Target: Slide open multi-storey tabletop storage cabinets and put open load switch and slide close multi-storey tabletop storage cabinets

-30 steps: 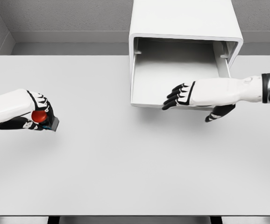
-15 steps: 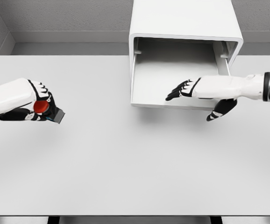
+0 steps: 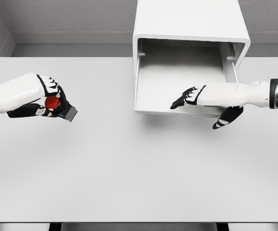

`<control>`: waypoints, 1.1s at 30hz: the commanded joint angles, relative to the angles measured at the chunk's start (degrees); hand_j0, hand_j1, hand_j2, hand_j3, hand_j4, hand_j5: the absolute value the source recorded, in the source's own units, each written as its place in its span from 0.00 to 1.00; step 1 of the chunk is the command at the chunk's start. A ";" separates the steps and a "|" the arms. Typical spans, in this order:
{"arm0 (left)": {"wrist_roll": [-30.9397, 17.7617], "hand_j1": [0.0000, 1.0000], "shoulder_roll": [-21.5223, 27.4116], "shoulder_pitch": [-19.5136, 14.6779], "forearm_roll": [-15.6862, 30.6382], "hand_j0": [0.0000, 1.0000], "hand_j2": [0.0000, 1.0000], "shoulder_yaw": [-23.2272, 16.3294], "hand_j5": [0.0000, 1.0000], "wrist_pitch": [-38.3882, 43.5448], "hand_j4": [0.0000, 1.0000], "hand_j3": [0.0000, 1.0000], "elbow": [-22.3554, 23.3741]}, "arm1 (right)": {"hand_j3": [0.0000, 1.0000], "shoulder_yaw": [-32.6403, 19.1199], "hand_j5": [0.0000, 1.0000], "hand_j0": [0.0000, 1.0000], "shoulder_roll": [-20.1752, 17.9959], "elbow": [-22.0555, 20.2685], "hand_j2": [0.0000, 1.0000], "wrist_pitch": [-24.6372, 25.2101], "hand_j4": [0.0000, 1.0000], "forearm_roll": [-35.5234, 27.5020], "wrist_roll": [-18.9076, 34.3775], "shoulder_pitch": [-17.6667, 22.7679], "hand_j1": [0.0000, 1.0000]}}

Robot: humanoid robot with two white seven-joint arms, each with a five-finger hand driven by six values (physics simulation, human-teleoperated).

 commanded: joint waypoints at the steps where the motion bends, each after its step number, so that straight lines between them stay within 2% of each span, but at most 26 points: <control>1: 0.00 0.38 -1.13 0.00 0.40 0.38 0.38 -0.09 0.38 0.12 0.38 0.38 0.01 | 1.00 0.30 1.00 1.00 -0.15 -0.14 1.00 -3.16 1.00 -0.04 0.12 0.00 1.00; 6: -0.09 0.38 -3.07 -0.88 0.14 0.38 0.38 -0.17 0.38 0.12 0.38 0.38 0.01 | 1.00 0.91 1.00 1.00 -0.59 -0.14 1.00 -5.18 1.00 -0.04 0.12 0.09 1.00; 8: -0.09 0.38 -3.77 -2.20 -0.04 0.38 0.38 -2.37 0.38 0.12 0.38 0.38 0.10 | 1.00 1.00 1.00 1.00 -0.86 -0.22 1.00 -5.88 1.00 -0.04 0.12 0.09 1.00; 12: -0.27 0.38 -4.74 -3.16 -0.04 0.38 0.38 -2.63 0.38 0.12 0.38 0.38 0.10 | 1.00 0.74 1.00 1.00 -1.56 -0.14 1.00 -8.17 1.00 -0.30 0.12 -0.09 1.00; 20: -0.18 0.38 -4.65 -4.13 -0.04 0.38 0.38 -2.99 0.38 0.12 0.38 0.38 0.01 | 1.00 0.04 1.00 1.00 -3.40 0.04 1.00 -8.28 1.00 -1.71 0.12 -1.05 1.00; 24: -0.18 0.38 -4.65 -4.13 -0.04 0.38 0.38 -2.99 0.38 0.12 0.38 0.38 0.01 | 1.00 0.04 1.00 1.00 -7.97 0.30 1.00 -8.28 1.00 -1.71 0.12 -2.02 1.00; 26: -0.18 0.38 -4.74 -4.22 -0.04 0.38 0.38 -3.07 0.38 0.12 0.38 0.38 0.01 | 1.00 -1.98 1.00 1.00 -9.73 0.48 1.00 -8.28 1.00 -1.62 0.12 -2.02 1.00; 33: -0.26 0.38 -4.65 -4.31 0.05 0.38 0.38 -3.87 0.38 0.12 0.38 0.38 0.01 | 1.00 -4.10 1.00 1.00 -9.12 1.18 1.00 -8.28 1.00 -1.27 0.12 -1.32 1.00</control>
